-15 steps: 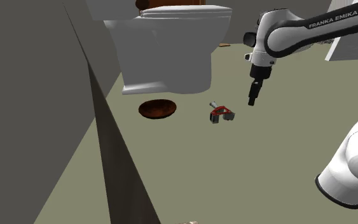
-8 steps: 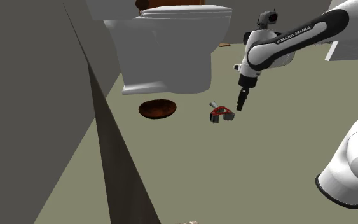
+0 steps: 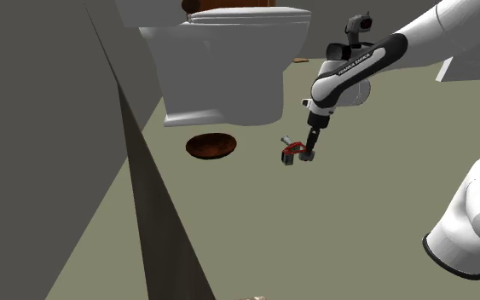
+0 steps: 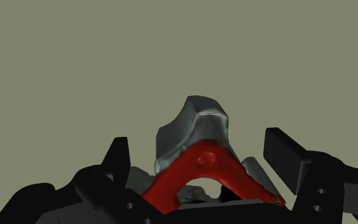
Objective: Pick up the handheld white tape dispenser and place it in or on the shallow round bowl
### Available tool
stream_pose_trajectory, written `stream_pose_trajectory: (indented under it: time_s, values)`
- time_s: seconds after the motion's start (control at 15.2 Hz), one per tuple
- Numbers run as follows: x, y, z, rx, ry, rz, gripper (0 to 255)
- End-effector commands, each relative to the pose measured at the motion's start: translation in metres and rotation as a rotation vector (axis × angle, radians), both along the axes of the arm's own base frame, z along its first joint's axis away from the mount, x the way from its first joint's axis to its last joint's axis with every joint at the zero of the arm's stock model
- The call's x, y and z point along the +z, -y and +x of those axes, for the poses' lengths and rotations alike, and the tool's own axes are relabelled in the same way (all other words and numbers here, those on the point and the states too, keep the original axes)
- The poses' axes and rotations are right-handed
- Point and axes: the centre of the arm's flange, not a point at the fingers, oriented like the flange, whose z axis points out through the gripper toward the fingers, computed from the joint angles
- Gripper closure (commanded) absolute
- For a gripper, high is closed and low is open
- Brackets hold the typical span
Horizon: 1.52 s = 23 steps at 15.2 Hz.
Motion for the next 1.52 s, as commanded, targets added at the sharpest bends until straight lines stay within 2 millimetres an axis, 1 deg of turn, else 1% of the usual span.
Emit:
stream_pose_trajectory:
  time_s: [0.0,0.13,0.2,0.73,0.79,1.39,1.45]
  values:
    - [-0.01,-0.001,0.001,0.001,0.001,0.0,0]
    - [-0.02,-0.002,0.002,0.001,0.001,0.0,0]
    - [-0.028,-0.004,0.002,0.001,0.001,0.0,0]
    - [-0.028,-0.004,0.002,0.001,0.001,0.0,0]
    - [-0.028,-0.004,0.002,0.001,0.001,0.0,255]
    - [-0.028,-0.004,0.002,0.001,0.001,0.0,255]
    - [-0.023,-0.004,0.002,0.001,0.001,0.0,255]
